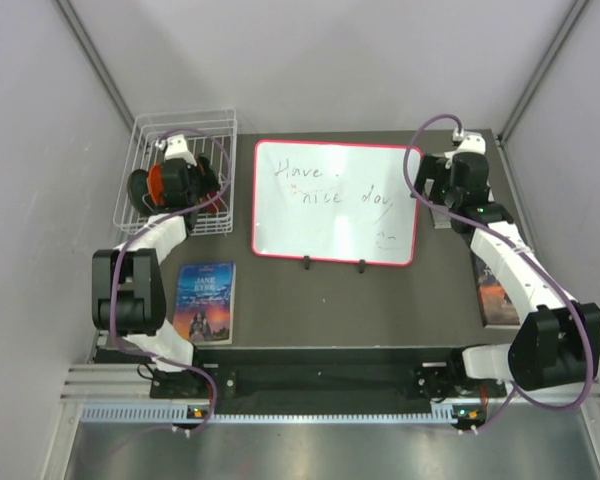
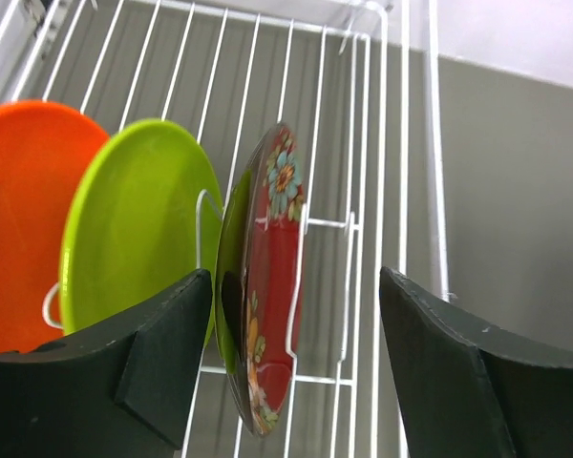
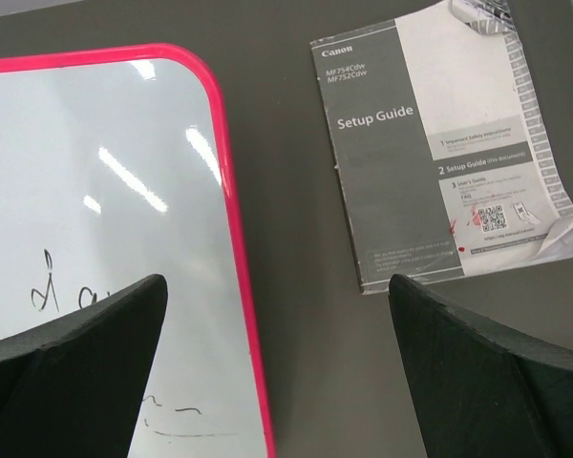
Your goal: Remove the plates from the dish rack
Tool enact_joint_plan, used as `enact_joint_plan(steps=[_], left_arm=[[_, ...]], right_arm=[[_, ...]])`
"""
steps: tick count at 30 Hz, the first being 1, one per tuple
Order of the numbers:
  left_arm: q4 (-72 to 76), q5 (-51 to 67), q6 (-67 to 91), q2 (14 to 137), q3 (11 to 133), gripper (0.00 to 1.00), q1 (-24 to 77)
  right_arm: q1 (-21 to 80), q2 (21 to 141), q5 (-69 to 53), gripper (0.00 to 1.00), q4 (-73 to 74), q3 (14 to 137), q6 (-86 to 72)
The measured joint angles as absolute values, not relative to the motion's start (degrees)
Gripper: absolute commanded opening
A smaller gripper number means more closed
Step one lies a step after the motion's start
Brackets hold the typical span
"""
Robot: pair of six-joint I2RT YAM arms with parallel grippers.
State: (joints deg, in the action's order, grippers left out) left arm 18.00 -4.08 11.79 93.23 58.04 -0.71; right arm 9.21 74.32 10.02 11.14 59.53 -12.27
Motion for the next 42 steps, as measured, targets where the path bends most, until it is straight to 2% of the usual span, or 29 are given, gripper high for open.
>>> enact_joint_plan(steps=[2,4,5,7,8,10,12,14,15,29,42], left_arm=[[18.0,-4.49,11.75,94.48,58.28,0.67,-0.71],[18.0,-5.06,11.49,95.5,58.65,0.65,-0.71],[17.98,-5.39,11.2,96.09,59.09,0.6,-0.71],[18.0,-5.89,10.68,97.17,60.18,0.57,-0.71],[18.02,-5.96,10.55,97.49,60.47,0.4,-0.71],[18.02,-7.09,10.11,98.04,60.86,0.29,-0.73],[18.0,-7.25,9.85,98.35,60.97,0.22,-0.86],[18.0,-8.1,8.45,98.83,61.19,0.1,-0.95],[17.98,-8.47,7.88,99.07,61.21,0.0,-1.17],[16.43,-10.57,4.62,99.5,62.43,0.0,-0.58],[10.52,-18.06,1.21,97.06,64.55,0.0,3.07]], right_arm=[[9.19,75.05,10.0,1.0,11.11,59.83,-12.45],[9.19,75.35,10.02,1.0,11.16,60.1,-12.67],[9.19,75.46,10.0,1.0,11.09,60.18,-12.71],[9.19,75.64,10.0,1.0,11.14,60.47,-12.84],[9.19,75.75,9.98,1.0,11.11,60.66,-13.06],[9.19,76.14,9.98,1.0,11.05,61.12,-13.23],[9.19,76.69,9.98,1.0,10.9,61.49,-13.34],[9.13,77.43,9.96,1.0,10.92,61.95,-13.39],[9.1,77.84,9.96,1.0,10.79,62.11,-13.54],[9.08,79.68,9.56,1.0,10.94,62.39,-14.85],[9.08,79.68,9.58,1.0,10.96,62.37,-15.14]])
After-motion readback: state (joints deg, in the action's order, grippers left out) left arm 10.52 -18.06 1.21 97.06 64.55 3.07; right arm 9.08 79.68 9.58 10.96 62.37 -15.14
